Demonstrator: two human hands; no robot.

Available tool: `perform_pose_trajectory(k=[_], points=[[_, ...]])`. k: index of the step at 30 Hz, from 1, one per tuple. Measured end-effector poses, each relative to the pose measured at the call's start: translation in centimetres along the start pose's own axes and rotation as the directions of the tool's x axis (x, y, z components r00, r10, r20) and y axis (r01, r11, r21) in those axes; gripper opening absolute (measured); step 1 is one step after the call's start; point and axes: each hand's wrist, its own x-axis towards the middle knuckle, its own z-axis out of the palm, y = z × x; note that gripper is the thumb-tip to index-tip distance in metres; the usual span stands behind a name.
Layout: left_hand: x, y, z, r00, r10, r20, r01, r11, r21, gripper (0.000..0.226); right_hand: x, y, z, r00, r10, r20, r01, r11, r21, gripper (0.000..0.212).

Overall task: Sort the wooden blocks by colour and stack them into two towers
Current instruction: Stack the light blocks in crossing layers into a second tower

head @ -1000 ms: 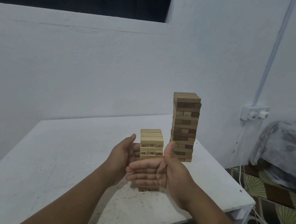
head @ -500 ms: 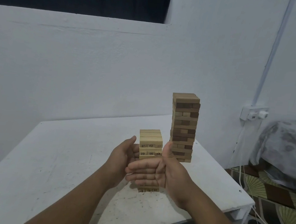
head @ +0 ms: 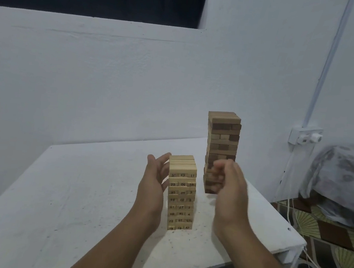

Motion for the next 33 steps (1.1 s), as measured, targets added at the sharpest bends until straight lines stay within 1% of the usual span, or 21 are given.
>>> perform_pose_trajectory(k=[1,3,5,7,9,10,14,17,20,22,26,30,31,33], points=[[-0.1,0.0,0.3,1.000,-0.007,-0.002,0.007,1.000,-0.005,0.060,-0.2,0.6,0.4,0.997,0.047,0.063,-0.044,0.998,-0.044,0.044],[-0.4,-0.1,0.7,1.000,-0.009,0.003,0.009,1.000,0.002,0.061,-0.7,1.0,1.1,0.967,0.154,0.202,-0.144,0.988,-0.062,0.060],[-0.8,-0.1,1.1,1.000,-0.004,0.020,0.004,0.999,0.039,0.062,-1.2,0.8,1.7,0.934,0.213,0.285,-0.198,0.977,-0.080,0.068],[-1.0,-0.2,1.4,0.999,0.018,0.034,-0.021,0.996,0.085,0.064,-1.3,1.1,2.2,0.914,0.229,0.336,-0.213,0.973,-0.084,0.077],[-1.0,-0.3,1.6,0.999,0.034,0.037,-0.038,0.993,0.110,0.067,-1.2,1.4,2.7,0.915,0.208,0.345,-0.192,0.978,-0.082,0.088],[-1.0,-0.3,1.8,0.999,0.037,0.034,-0.040,0.992,0.121,0.069,-1.1,1.5,2.9,0.914,0.208,0.347,-0.193,0.978,-0.075,0.089],[-0.9,-0.2,2.0,0.999,0.040,0.004,-0.040,0.993,0.110,0.069,-1.1,1.3,3.0,0.915,0.206,0.347,-0.201,0.978,-0.051,0.081],[-1.2,-0.1,2.1,0.998,0.054,-0.017,-0.051,0.993,0.109,0.068,-1.4,0.9,3.0,0.915,0.204,0.348,-0.197,0.979,-0.058,0.096],[-1.6,-0.2,2.2,0.997,0.053,-0.047,-0.050,0.997,0.059,0.063,-1.5,0.7,3.0,0.920,0.180,0.347,-0.172,0.984,-0.056,0.108],[-1.8,0.0,2.3,0.997,0.053,-0.060,-0.052,0.998,0.024,0.059,-1.5,0.5,2.9,0.923,0.160,0.350,-0.151,0.987,-0.054,0.107],[-1.7,-0.1,2.6,0.997,0.068,-0.035,-0.068,0.998,0.015,0.055,-1.8,-0.1,2.7,0.927,0.156,0.342,-0.139,0.988,-0.074,0.095],[-0.6,-1.4,2.9,0.997,0.053,-0.062,-0.045,0.991,0.127,0.045,-2.0,-0.4,2.8,0.924,0.162,0.345,-0.137,0.986,-0.098,0.095],[-0.6,-1.2,2.8,0.997,0.030,-0.070,-0.023,0.995,0.102,0.045,-1.9,-0.3,2.7,0.923,0.168,0.346,-0.143,0.985,-0.095,0.096],[-0.9,-0.7,2.5,0.999,0.029,-0.044,-0.026,0.998,0.062,0.049,-1.8,-0.3,2.6,0.922,0.180,0.342,-0.152,0.983,-0.107,0.093]])
